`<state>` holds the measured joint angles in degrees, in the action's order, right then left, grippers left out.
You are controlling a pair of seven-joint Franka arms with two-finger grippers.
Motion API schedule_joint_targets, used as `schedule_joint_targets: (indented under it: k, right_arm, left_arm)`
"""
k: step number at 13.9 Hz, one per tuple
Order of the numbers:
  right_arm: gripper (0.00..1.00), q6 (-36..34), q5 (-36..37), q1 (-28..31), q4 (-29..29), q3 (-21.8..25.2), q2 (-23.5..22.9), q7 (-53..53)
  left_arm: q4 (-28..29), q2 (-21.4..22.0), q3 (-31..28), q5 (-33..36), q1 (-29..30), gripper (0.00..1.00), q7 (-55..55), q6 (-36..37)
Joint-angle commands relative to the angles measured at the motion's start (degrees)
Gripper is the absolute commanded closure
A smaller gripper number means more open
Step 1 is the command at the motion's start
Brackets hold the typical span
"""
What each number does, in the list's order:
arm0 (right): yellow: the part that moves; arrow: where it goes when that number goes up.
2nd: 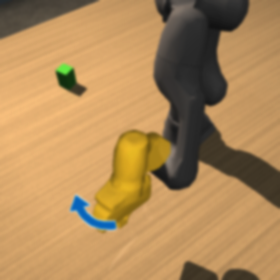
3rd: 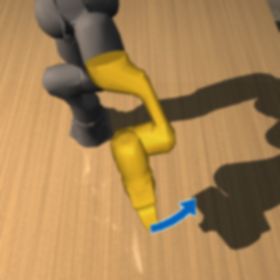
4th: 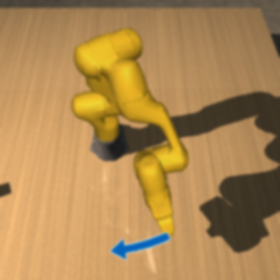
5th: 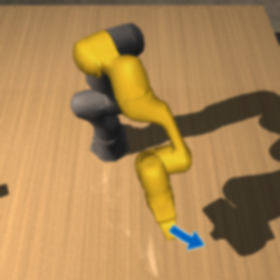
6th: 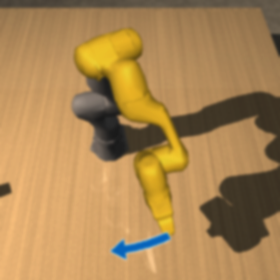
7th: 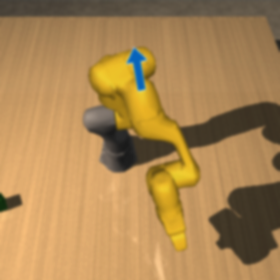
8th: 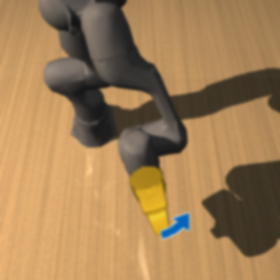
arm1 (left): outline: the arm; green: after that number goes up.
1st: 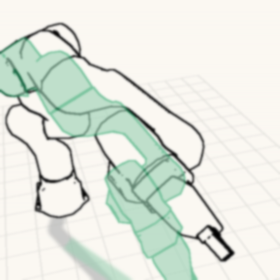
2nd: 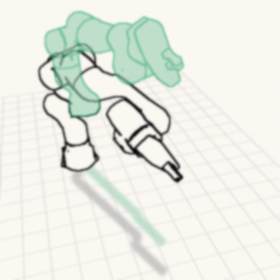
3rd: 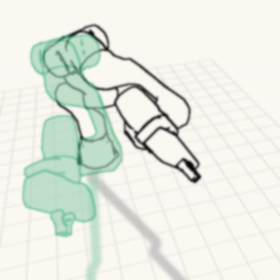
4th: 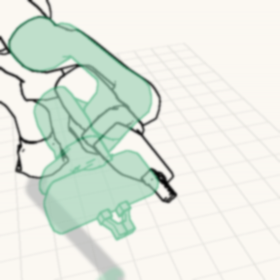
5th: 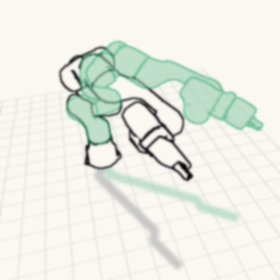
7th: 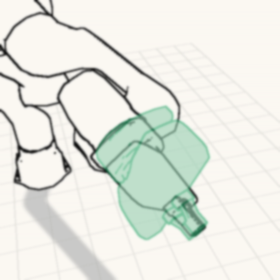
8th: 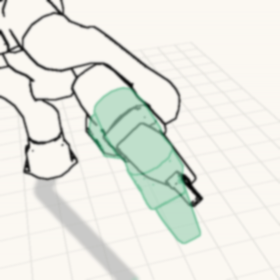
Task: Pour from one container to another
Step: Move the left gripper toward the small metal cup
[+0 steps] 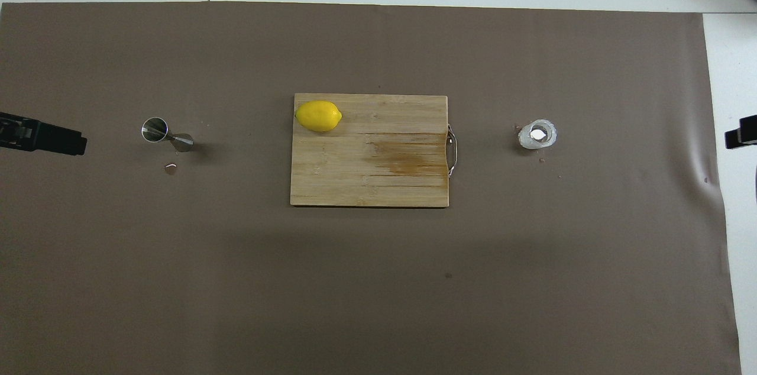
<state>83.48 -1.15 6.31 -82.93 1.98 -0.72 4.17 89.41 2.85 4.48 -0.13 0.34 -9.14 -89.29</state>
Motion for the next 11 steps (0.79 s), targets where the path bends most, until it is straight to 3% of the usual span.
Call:
schedule_joint_targets:
  k: [1,5,8,11]
  right_arm:
    - [0.0,-0.5,0.4,0.2,-0.4,-0.3,0.5,-0.9]
    - [0.0,-0.5,0.4,0.2,-0.4,-0.4,0.5,-0.9]
    - [0.0,-0.5,0.4,0.2,-0.4,-0.4,0.5,-0.9]
    - [0.0,-0.5,0.4,0.2,-0.4,-0.4,0.5,-0.9]
  left_arm:
    - [2.6,1.4,-0.3,-0.2,0.1,0.0,-0.5,-1.2]
    - [2.7,1.7,-0.4,-0.3,0.1,0.0,-0.2,-0.6]
    - [13.0,6.4,-0.7,-4.0,2.8,0.0,1.0,-8.2]
    - [14.1,7.0,-0.4,-4.0,2.1,0.0,14.4,-9.4]
